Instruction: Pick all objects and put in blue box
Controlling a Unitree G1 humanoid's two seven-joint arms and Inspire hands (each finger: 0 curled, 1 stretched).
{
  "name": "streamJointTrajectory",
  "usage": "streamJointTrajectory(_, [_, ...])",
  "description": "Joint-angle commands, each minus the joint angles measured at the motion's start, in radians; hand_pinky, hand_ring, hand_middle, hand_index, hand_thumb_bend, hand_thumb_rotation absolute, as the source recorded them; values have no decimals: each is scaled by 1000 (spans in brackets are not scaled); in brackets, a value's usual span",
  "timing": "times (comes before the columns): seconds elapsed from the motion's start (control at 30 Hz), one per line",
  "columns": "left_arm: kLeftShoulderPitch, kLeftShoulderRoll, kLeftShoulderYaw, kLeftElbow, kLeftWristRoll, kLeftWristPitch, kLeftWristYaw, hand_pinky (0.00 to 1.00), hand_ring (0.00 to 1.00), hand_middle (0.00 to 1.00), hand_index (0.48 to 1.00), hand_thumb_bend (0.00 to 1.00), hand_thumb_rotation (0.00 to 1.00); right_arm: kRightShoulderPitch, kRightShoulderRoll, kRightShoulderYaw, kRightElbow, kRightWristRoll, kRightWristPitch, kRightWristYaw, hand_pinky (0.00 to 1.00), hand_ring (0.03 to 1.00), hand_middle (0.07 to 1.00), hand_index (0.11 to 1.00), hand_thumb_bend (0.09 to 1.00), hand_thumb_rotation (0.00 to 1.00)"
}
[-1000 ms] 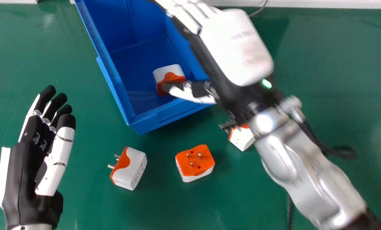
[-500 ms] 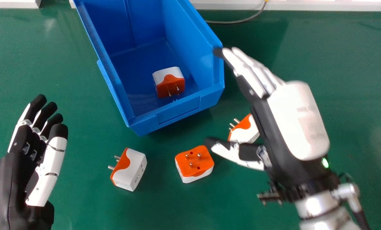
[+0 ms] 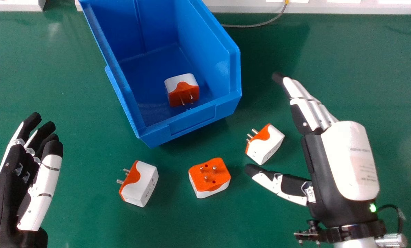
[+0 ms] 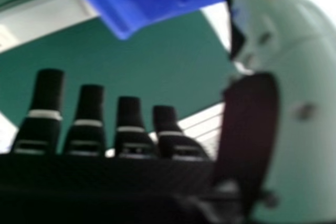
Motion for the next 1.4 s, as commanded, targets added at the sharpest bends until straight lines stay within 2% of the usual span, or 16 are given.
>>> streamJointTrajectory(0.0, [12,9,8,-32,-13,-3,-5,882,882,874,893,519,577,-13,11,-8,0,-5,10,2,717,861,916,917,552,150])
streamJointTrajectory(0.03, [12,9,10,-30,-14,-6,-7,887,885,875,894,520,578,-18,13,-6,8,-12,13,-3,723,866,921,920,558,176])
streamJointTrajectory(0.13, [16,14,11,-39,-9,7,-5,897,889,877,897,519,582,-38,30,-2,41,-30,40,-7,730,873,927,922,571,237])
streamJointTrajectory(0.2, [15,16,11,-38,-15,0,-10,904,891,878,898,519,585,-45,40,2,50,-36,55,-2,735,877,930,922,579,273])
streamJointTrajectory(0.27, [12,16,13,-35,-18,-4,-13,905,892,879,898,513,583,-50,42,6,56,-34,65,5,736,878,930,923,582,288])
streamJointTrajectory(0.4, [10,15,13,-40,-13,3,-11,901,888,878,895,506,574,-62,43,15,72,-37,83,17,747,888,937,928,582,314])
streamJointTrajectory(0.57, [6,14,12,-42,-19,6,-13,895,886,878,895,499,570,-87,44,28,106,-44,108,26,745,887,936,926,590,322])
streamJointTrajectory(0.63, [7,15,12,-43,-19,10,-14,891,884,878,894,495,568,-98,41,33,121,-49,120,32,742,885,934,923,594,322])
streamJointTrajectory(0.7, [6,17,12,-44,-12,10,-11,890,883,878,893,494,567,-113,42,38,136,-55,141,42,738,882,932,921,598,326])
streamJointTrajectory(0.8, [1,21,15,-37,-16,5,-15,884,880,878,892,497,569,-135,45,45,157,-66,171,60,734,879,928,919,607,343])
streamJointTrajectory(0.87, [0,23,16,-38,-15,8,-14,883,879,878,891,495,570,-154,43,49,177,-74,191,74,729,875,923,913,621,341])
streamJointTrajectory(0.9, [0,23,17,-38,-17,10,-14,881,878,878,890,495,569,-164,42,50,190,-76,199,76,726,873,921,910,627,343])
streamJointTrajectory(0.93, [-2,23,18,-36,-24,8,-17,880,877,877,889,494,569,-174,40,51,205,-76,204,76,723,870,917,906,634,343])
streamJointTrajectory(1.17, [-4,35,25,-36,-36,10,-26,892,882,879,892,492,570,-238,29,62,300,-73,251,74,696,846,891,877,660,315])
streamJointTrajectory(1.37, [-6,39,31,-36,-32,15,-30,901,887,886,896,487,574,-300,16,68,379,-70,285,82,688,840,884,869,653,326])
